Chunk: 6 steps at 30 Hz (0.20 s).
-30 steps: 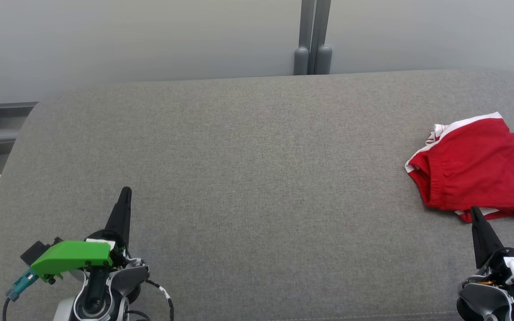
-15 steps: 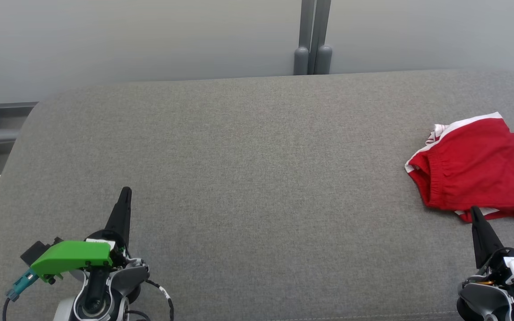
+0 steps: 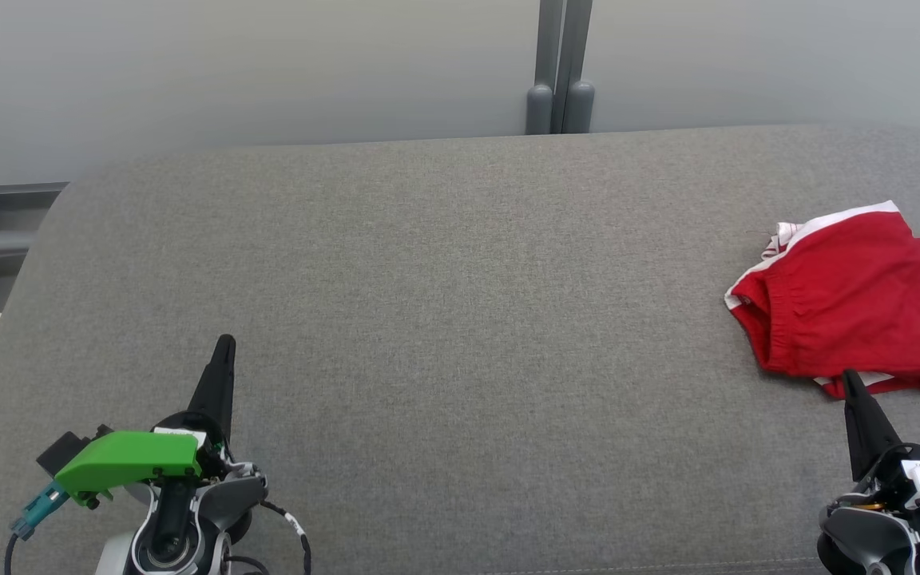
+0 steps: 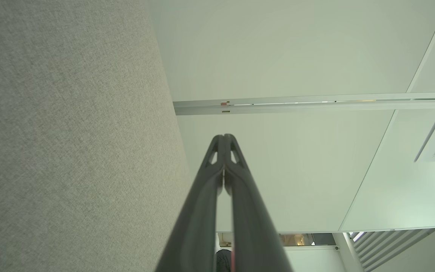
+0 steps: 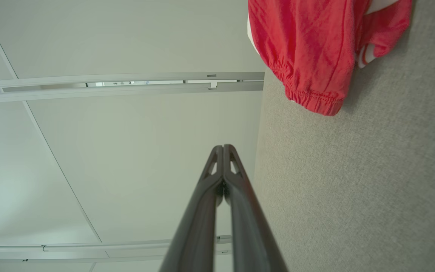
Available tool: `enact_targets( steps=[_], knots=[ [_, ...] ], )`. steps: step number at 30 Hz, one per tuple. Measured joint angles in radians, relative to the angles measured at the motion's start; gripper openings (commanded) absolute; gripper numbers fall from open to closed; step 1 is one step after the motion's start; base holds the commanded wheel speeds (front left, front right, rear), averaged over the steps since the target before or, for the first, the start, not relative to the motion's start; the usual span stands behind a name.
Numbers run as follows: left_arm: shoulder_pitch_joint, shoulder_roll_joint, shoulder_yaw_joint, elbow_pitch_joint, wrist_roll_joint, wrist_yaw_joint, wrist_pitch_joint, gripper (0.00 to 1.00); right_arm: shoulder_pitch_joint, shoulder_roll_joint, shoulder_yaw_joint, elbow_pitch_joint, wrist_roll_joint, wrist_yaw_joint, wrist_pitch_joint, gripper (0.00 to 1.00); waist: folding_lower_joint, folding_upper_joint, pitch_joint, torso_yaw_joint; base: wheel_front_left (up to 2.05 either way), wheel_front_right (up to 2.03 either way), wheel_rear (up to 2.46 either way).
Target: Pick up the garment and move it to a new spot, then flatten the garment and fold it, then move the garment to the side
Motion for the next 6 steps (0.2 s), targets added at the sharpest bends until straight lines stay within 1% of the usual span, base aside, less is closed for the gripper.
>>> enact_targets(
  steps=[6],
  knots=[
    [0.000,0.000,0.000,0.000,0.000,0.000,0.000,0.00,0.000,0.000,0.000,0.000,0.000,0.000,0.000,0.00,0.0000,0.0000,0.000,0.000,0.00,0.00,0.00]
  ],
)
